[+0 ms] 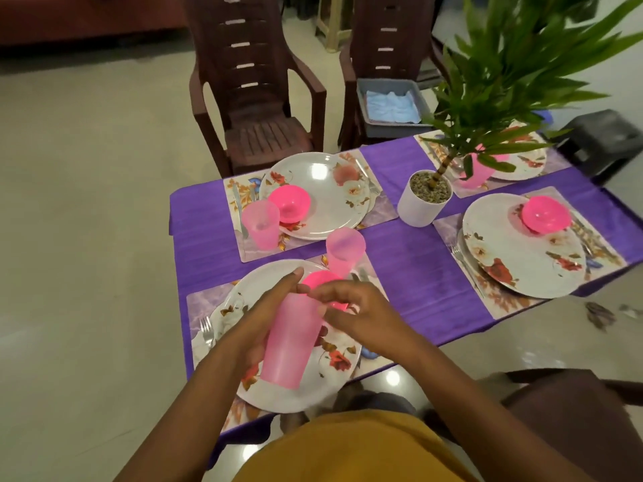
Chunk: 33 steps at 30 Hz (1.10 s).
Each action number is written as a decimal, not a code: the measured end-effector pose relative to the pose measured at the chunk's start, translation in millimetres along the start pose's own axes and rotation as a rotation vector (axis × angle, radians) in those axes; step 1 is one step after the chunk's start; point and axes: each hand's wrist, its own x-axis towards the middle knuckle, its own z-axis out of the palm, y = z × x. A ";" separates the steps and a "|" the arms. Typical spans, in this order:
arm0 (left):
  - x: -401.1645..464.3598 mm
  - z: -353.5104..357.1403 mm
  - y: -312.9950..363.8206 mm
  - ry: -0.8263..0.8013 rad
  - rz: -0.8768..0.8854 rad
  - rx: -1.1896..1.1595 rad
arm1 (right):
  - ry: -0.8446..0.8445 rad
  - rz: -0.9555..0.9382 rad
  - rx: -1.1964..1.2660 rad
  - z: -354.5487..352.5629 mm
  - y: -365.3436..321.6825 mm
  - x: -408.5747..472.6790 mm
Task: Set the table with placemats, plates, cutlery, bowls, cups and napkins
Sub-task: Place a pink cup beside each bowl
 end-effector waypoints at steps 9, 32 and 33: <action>20.1 53.1 14.9 -0.159 0.051 0.059 | 0.038 0.121 0.289 -61.1 19.4 8.0; 121.4 285.7 -11.3 0.049 0.152 -0.007 | -0.004 0.554 0.679 -340.9 119.9 7.8; 124.9 290.5 -10.3 0.035 0.144 0.009 | -0.010 0.549 0.681 -346.9 121.5 5.9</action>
